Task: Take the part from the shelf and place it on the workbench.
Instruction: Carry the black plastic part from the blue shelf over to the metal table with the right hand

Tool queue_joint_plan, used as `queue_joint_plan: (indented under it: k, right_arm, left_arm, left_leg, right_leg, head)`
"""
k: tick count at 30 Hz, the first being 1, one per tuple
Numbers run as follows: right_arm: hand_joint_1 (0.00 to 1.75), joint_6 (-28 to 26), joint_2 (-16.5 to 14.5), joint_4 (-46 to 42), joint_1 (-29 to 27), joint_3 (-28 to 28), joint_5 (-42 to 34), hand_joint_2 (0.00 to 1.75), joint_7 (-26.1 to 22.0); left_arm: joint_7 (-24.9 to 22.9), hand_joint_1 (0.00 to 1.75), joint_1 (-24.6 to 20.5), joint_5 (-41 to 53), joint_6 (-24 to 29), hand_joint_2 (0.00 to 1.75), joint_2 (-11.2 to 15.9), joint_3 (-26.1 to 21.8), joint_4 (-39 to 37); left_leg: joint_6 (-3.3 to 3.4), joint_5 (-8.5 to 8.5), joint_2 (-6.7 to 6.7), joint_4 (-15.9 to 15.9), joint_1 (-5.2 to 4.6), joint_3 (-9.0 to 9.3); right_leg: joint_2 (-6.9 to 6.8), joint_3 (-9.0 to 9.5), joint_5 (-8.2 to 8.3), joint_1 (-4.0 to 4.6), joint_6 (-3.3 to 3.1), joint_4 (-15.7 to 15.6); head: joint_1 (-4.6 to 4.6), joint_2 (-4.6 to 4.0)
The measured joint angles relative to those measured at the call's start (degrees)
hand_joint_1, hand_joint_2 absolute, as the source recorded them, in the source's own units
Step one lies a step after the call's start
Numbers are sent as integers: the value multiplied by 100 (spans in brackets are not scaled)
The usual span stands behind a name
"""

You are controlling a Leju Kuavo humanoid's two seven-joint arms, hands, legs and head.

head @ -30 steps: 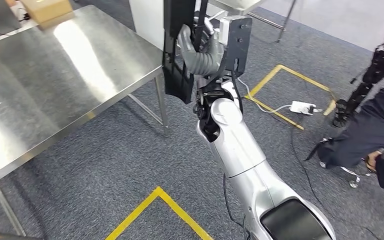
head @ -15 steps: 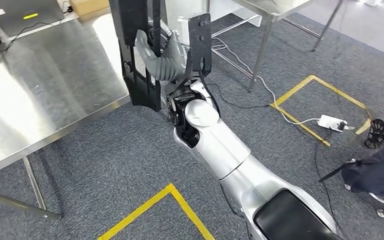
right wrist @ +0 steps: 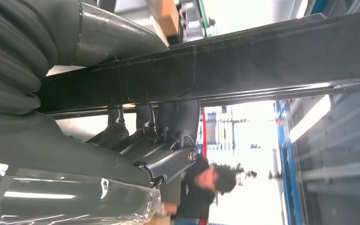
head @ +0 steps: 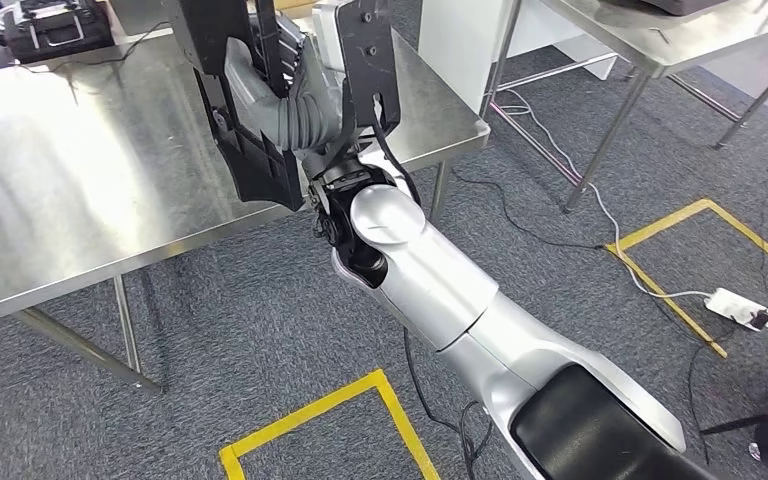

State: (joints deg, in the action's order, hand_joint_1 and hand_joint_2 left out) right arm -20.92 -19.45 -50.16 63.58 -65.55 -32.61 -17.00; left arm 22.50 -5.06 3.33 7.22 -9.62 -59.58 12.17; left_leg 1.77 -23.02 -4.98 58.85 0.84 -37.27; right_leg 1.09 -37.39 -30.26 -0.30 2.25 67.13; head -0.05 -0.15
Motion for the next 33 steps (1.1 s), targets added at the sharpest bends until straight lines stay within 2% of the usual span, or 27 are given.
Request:
queue_joint_plan:
  k: [2, 3, 5, 6, 8, 9, 10, 11, 12, 13, 14, 16, 18, 19, 22, 23, 24, 26, 27, 28, 29, 30, 32, 33]
  right_arm:
    - [175, 1, 0, 0, 7, -46, -31, 175, -3]
    - [175, 1, -1, 0, 11, -68, -44, 175, -8]
    - [175, -2, -8, -1, 28, -111, -55, 175, -19]
    - [175, -4, -11, -2, 35, -126, -49, 175, -23]
    - [175, -12, -12, -2, 66, -152, -12, 175, -21]
    - [175, -20, -10, -2, 81, -164, 11, 175, -16]
    - [175, -30, -8, -1, 96, -179, 27, 175, -9]
    - [175, -41, -7, 1, 103, -195, 37, 175, -1]
    - [175, -52, -7, 6, 106, -215, 42, 175, 8]
    - [175, -60, -7, 11, 107, -236, 44, 175, 17]
    - [175, -64, -7, 15, 112, -256, 49, 175, 27]
    - [175, -67, -8, 17, 141, -283, 60, 175, 58]
    - [175, -69, -8, 16, 185, -302, 70, 175, 92]
    - [175, -71, -7, 15, 199, -315, 76, 175, 102]
    - [175, -93, -7, 12, 217, -357, 87, 175, 118]
    - [175, -104, -4, 11, 224, -363, 87, 175, 119]
    - [175, -113, -1, 11, 228, -369, 87, 175, 120]
    - [175, -118, 6, 13, 225, -391, 85, 175, 121]
    - [175, -119, 8, 14, 219, -406, 80, 175, 121]
    - [175, -120, 8, 15, 215, -420, 74, 175, 119]
    - [175, -118, 7, 15, 213, -428, 68, 175, 112]
    - [175, -113, 5, 15, 215, -434, 60, 175, 103]
    - [175, -93, 2, 15, 228, -439, 45, 175, 89]
    - [175, -85, 0, 15, 233, -443, 41, 175, 87]
  left_arm:
    - [6, 0, 2, -1, 20, 175, -19, -28, 0]
    - [9, 0, 10, 0, 33, 175, -28, -38, 0]
    - [17, 0, 36, 6, 63, 175, -38, -47, 0]
    - [20, 0, 46, 11, 76, 175, -38, -49, 0]
    - [26, 0, 46, 23, 98, 175, -33, -49, 0]
    - [28, 0, 42, 28, 105, 175, -33, -49, 0]
    - [28, 0, 37, 32, 110, 175, -32, -49, 0]
    - [29, 0, 34, 34, 110, 175, -30, -49, 0]
    - [29, 0, 33, 36, 111, 175, -25, -49, 0]
    - [29, 0, 33, 36, 110, 175, -17, -49, 0]
    - [30, 0, 34, 36, 108, 175, -5, -50, 0]
    - [30, 0, 31, 36, 89, 175, 11, -50, -1]
    - [33, 0, 23, 36, 64, 175, 12, -49, 1]
    - [34, 0, 19, 36, 57, 175, 10, -49, 2]
    - [39, 0, 18, 32, 51, 175, 16, -50, 2]
    - [40, 0, 18, 31, 50, 175, 19, -51, 2]
    - [42, 0, 18, 29, 50, 175, 21, -51, 2]
    - [45, 0, 19, 27, 50, 175, 26, -51, 2]
    - [46, 0, 19, 27, 50, 175, 26, -51, 2]
    - [48, 0, 19, 27, 50, 175, 25, -51, 2]
    - [50, 0, 19, 27, 49, 175, 24, -51, 2]
    - [52, 0, 18, 27, 49, 175, 22, -51, 2]
    - [61, 0, 18, 27, 46, 175, 12, -51, 2]
    - [66, 0, 19, 27, 46, 175, 8, -51, 2]
  left_leg:
    - [-22, 4, -122, 8, -11, -2]
    - [-47, 7, -162, 7, -2, -11]
    - [-116, 28, -232, -13, 16, -28]
    - [-147, 21, -197, -4, 18, -43]
    - [-201, -159, 55, 241, 1, -154]
    - [-229, -328, 221, 521, 7, -278]
    - [-265, -503, 332, 856, 21, -427]
    - [-304, -625, 377, 1157, 45, -566]
    - [-341, -672, 401, 1345, 72, -655]
    - [-374, -619, 420, 1340, 100, -648]
    - [-405, -482, 445, 1134, 130, -534]
    - [-461, -193, 510, 451, 166, -148]
    - [-413, -110, 510, 70, 155, 63]
    - [-358, -131, 486, 61, 131, 66]
    - [-184, -107, 442, 37, 105, 68]
    - [-135, -99, 431, 29, 104, 72]
    - [-99, -95, 423, 24, 106, 72]
    - [-64, -96, 404, 26, 91, 64]
    - [-57, -96, 393, 27, 80, 62]
    - [-52, -95, 379, 27, 66, 62]
    - [-50, -94, 362, 28, 51, 64]
    - [-50, -93, 343, 28, 39, 68]
    - [-63, -90, 315, 31, 15, 68]
    - [-68, -97, 306, 41, 1, 64]
  right_leg:
    - [181, 307, 274, 17, -55, -689]
    - [235, 376, 329, 31, -92, -834]
    - [179, 418, 368, 36, -156, -892]
    - [140, 442, 394, 21, -187, -926]
    - [54, 491, 441, -32, -264, -1006]
    - [13, 509, 450, -36, -288, -1021]
    - [-23, 516, 449, -36, -307, -1026]
    - [-59, 518, 446, -35, -311, -1025]
    - [-93, 519, 444, -38, -310, -1023]
    - [-119, 519, 439, -46, -304, -1020]
    - [-138, 520, 428, -59, -288, -1010]
    - [-167, 512, 383, -61, -215, -960]
    - [-185, 498, 341, -28, -138, -913]
    - [-191, 495, 336, -4, -113, -913]
    - [-201, 457, 273, -23, -54, -842]
    - [-196, 368, 176, -33, -51, -664]
    - [-188, 214, 32, -42, -62, -355]
    - [-167, -190, -274, -37, -85, 465]
    - [-156, -335, -348, -32, -79, 749]
    - [-145, -375, -333, -24, -64, 818]
    - [-136, -295, -232, -16, -45, 642]
    - [-128, -115, -74, -7, -37, 266]
    - [-102, 274, 212, 19, -73, -540]
    - [-95, 390, 297, 25, -90, -783]
  head:
    - [-1, 0]
    - [-3, 0]
    - [1, 0]
    - [-2, 0]
    - [-29, 0]
    - [-40, 0]
    - [-53, 0]
    - [-55, 0]
    - [-54, 0]
    - [-55, 0]
    - [-55, 0]
    - [-61, 0]
    - [-64, 0]
    - [-67, 0]
    - [-65, 0]
    - [-61, 0]
    - [-58, 0]
    - [-49, 0]
    - [-47, 0]
    - [-44, 0]
    - [-42, 0]
    - [-40, 0]
    - [-39, 0]
    - [-40, 0]
